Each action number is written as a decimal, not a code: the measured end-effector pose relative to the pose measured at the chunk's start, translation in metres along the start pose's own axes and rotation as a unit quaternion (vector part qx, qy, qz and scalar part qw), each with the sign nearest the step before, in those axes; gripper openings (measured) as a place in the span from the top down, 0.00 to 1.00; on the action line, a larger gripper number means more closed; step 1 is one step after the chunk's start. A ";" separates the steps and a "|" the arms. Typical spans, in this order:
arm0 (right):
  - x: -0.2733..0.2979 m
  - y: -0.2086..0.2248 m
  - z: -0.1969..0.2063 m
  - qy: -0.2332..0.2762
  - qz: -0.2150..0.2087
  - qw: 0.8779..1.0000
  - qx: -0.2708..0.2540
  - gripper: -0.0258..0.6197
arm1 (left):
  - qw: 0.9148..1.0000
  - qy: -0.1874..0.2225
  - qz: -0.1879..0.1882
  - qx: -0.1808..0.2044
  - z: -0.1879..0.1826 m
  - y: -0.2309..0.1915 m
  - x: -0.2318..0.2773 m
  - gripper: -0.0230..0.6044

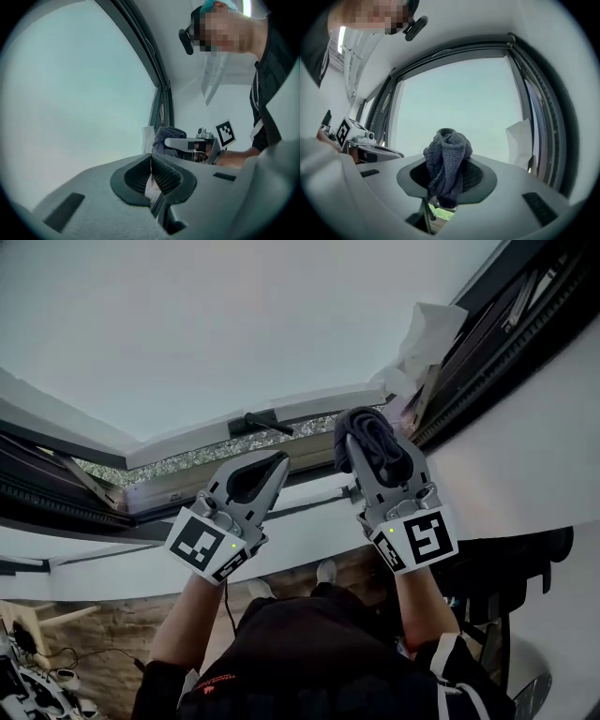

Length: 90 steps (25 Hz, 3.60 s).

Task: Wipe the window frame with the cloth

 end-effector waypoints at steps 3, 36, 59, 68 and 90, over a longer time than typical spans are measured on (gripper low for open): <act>-0.009 0.025 -0.018 0.017 0.028 0.999 -0.020 0.79 | 1.000 0.009 0.026 0.008 -0.005 0.005 0.029 0.93; -0.067 0.181 -0.161 0.128 0.219 0.955 -0.152 0.80 | 0.972 0.136 0.174 0.079 -0.078 0.077 0.235 0.93; -0.048 0.206 -0.188 0.145 0.269 0.943 -0.127 0.80 | 0.976 0.109 0.179 0.053 -0.079 0.076 0.248 0.93; -0.052 0.204 -0.154 0.126 0.276 0.948 -0.099 0.79 | 0.975 0.101 0.191 0.053 -0.055 0.075 0.244 0.93; -0.064 0.201 -0.093 0.092 0.276 0.955 -0.054 0.80 | 0.981 0.050 0.185 0.015 -0.003 0.082 0.232 0.93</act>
Point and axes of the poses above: the fingertips, and each gripper's own axes: x forward along the fingers, y to its right, z out of its underside, the point moved 9 cm from there along -x, backward along the fingers, and after that the axes turned 7 degrees about y, right-handed, at the moved point
